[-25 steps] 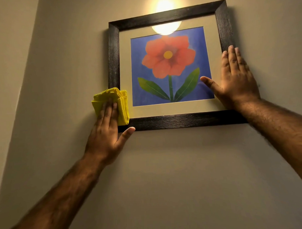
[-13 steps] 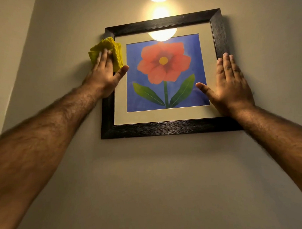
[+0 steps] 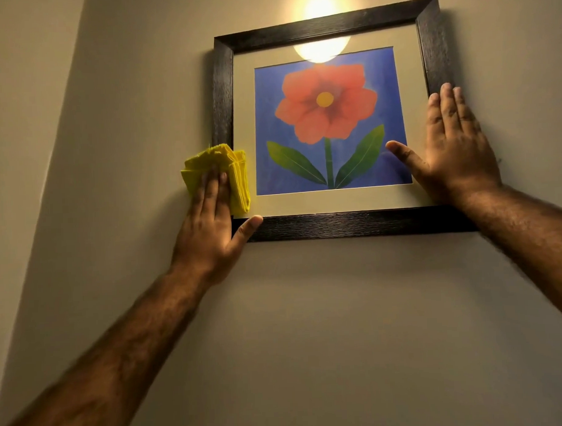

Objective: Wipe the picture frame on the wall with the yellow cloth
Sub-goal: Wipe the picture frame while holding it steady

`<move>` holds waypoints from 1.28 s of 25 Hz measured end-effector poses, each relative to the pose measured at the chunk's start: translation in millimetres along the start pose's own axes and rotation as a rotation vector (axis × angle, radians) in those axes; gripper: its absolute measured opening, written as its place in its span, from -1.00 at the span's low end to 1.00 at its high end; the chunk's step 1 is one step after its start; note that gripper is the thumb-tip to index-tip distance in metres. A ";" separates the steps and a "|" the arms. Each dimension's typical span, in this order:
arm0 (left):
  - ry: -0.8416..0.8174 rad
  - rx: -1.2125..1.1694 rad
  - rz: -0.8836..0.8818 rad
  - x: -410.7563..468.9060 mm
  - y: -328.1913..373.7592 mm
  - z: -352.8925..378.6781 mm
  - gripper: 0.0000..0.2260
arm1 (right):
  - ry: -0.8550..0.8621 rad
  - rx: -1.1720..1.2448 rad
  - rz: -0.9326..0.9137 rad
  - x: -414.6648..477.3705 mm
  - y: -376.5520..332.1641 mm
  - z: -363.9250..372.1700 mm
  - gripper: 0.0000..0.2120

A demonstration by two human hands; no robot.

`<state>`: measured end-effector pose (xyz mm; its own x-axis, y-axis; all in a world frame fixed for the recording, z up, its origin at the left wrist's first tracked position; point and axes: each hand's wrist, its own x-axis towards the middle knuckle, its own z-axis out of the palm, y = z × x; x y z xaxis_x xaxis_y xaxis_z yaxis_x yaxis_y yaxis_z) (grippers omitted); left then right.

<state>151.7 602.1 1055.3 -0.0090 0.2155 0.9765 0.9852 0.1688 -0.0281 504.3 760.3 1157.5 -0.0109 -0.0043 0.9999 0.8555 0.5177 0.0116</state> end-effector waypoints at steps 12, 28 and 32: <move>0.032 0.075 -0.018 140.5 -0.6 -27.5 -0.09 | 0.001 -0.011 0.002 -0.8 -2.2 -1.7 0.03; 0.127 0.035 -0.007 52.4 3.6 -6.7 -0.32 | -0.005 0.016 -0.004 -4.2 -1.1 -3.9 0.02; 0.194 -0.007 0.014 56.2 1.5 -10.5 -0.49 | -0.038 0.035 0.022 -10.9 -4.4 -5.8 0.04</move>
<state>154.5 604.4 1112.4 0.0370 0.0283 0.9989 0.9862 0.1604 -0.0410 503.6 753.1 1146.6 -0.0124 0.0400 0.9991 0.8369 0.5473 -0.0115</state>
